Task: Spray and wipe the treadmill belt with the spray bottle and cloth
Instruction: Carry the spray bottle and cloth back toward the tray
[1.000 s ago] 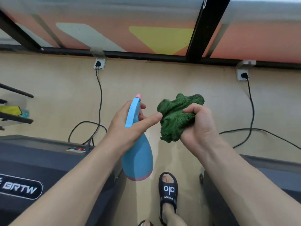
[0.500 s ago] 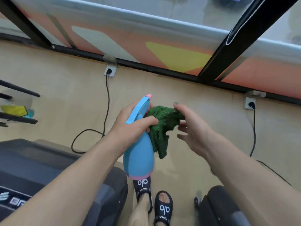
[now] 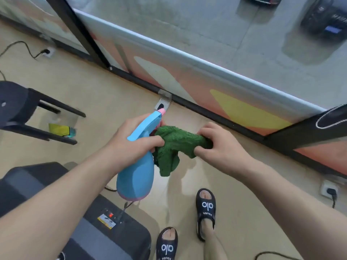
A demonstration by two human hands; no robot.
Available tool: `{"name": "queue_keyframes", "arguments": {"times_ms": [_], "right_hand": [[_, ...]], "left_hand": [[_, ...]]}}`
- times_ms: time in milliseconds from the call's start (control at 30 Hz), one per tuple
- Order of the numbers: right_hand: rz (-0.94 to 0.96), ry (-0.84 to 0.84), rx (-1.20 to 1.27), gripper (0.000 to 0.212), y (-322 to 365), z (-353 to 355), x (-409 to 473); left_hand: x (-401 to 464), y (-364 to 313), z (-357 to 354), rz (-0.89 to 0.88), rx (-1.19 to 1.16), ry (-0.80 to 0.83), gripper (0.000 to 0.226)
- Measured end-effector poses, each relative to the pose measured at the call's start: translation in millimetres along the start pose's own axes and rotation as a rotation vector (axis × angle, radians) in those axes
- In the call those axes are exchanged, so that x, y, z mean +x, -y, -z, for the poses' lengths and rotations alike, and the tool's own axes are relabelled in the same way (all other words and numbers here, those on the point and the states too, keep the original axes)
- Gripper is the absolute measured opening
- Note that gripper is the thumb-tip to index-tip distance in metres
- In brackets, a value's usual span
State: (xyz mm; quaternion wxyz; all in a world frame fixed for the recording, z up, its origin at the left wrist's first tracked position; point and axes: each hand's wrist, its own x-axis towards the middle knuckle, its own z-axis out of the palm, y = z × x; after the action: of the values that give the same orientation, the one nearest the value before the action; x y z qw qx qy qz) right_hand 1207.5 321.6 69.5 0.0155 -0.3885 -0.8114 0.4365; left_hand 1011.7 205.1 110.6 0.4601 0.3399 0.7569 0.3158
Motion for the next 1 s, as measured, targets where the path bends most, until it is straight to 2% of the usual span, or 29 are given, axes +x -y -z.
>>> {"name": "queue_keyframes", "arguments": {"times_ms": [67,200,333,500,567,633,700,767,867,933,1000], "right_hand": [[-0.069,0.007,0.133,0.003,8.1,14.1,24.2],[-0.093,0.132,0.324,0.011,32.6,32.7,77.5],[-0.190,0.195,0.479,0.012,72.2,21.3,138.6],[-0.465,0.380,0.729,0.042,141.3,-17.8,216.7],[-0.485,0.477,0.743,0.044,166.5,-32.6,246.6],[-0.461,0.546,0.741,0.058,193.2,-50.0,274.2],[-0.441,0.558,0.765,0.073,220.2,-66.8,299.9],[-0.408,0.559,0.796,0.077,248.7,-83.6,322.0],[-0.369,0.586,0.809,0.075,290.2,-108.7,351.6],[-0.359,0.615,0.813,0.075,313.3,-123.3,373.9],[-0.371,0.655,0.820,0.080,335.0,-138.3,397.0]], "left_hand": [[15.6,1.9,12.0,0.055,0.032,-0.086,0.018],[38.8,2.2,37.9,0.100,-0.018,-0.289,0.021],[56.9,8.7,75.6,0.188,-0.229,-0.468,0.018],[80.3,35.7,139.4,0.347,-0.539,-0.665,0.021],[91.4,49.3,173.2,0.398,-0.580,-0.700,0.018],[95.4,67.3,206.3,0.431,-0.577,-0.721,0.012],[97.0,81.9,237.0,0.436,-0.582,-0.751,0.017],[99.3,92.5,265.7,0.435,-0.598,-0.796,0.016],[102.9,106.3,304.6,0.484,-0.671,-0.814,0.036],[106.8,113.8,327.3,0.499,-0.808,-0.805,0.050],[111.2,120.7,348.7,0.480,-0.947,-0.806,0.054]]}}
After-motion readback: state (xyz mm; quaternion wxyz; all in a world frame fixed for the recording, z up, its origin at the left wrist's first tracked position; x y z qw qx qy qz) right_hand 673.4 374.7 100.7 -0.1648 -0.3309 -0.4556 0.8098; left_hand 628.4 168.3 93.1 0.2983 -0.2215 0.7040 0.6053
